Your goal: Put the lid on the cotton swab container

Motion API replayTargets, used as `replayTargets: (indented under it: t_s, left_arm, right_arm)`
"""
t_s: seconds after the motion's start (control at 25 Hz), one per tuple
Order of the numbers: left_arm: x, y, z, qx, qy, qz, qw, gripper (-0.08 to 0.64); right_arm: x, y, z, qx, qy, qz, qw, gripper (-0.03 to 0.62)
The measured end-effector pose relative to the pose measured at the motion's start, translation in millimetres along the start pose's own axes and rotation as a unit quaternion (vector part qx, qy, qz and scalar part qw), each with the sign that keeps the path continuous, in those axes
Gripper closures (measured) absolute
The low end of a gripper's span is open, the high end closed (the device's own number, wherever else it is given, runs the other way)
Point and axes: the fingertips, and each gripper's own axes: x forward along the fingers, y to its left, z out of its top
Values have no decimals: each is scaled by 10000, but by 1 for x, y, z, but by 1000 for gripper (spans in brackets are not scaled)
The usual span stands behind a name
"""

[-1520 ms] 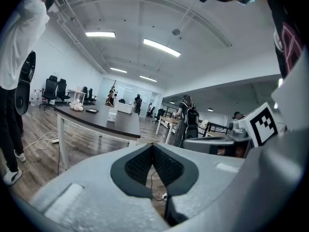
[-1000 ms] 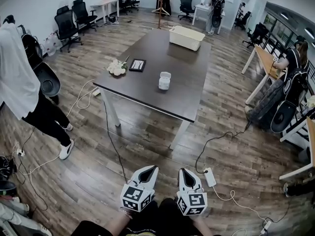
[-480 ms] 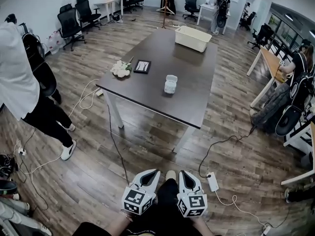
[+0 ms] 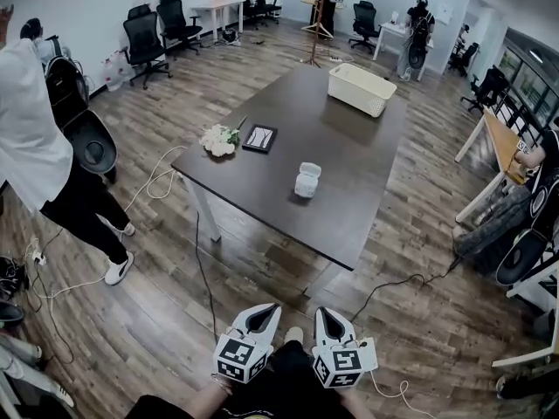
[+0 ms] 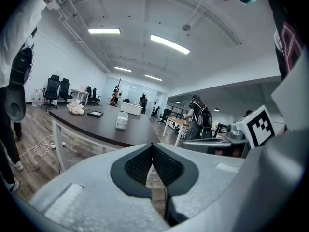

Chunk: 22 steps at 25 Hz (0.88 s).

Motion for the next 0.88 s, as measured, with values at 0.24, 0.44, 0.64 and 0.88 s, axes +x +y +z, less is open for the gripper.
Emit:
replayTargets:
  t_s: [0.24, 0.44, 0.64, 0.88]
  left_arm:
    - [58, -1, 17, 34, 12, 95, 9999, 552]
    - [93, 4, 27, -13, -13, 331, 9995, 552]
    - [117, 4, 29, -61, 18, 510, 9987, 552]
    - [139, 1, 32, -61, 17, 616, 9981, 552]
  right_arm:
    - [38, -41, 15, -33, 57, 260, 9996, 584]
    - [61, -69, 23, -96, 135, 516, 9985, 584]
    - [77, -88, 28, -172, 186, 782, 9966, 584]
    - [87, -106, 26, -176, 266, 927, 9952, 584]
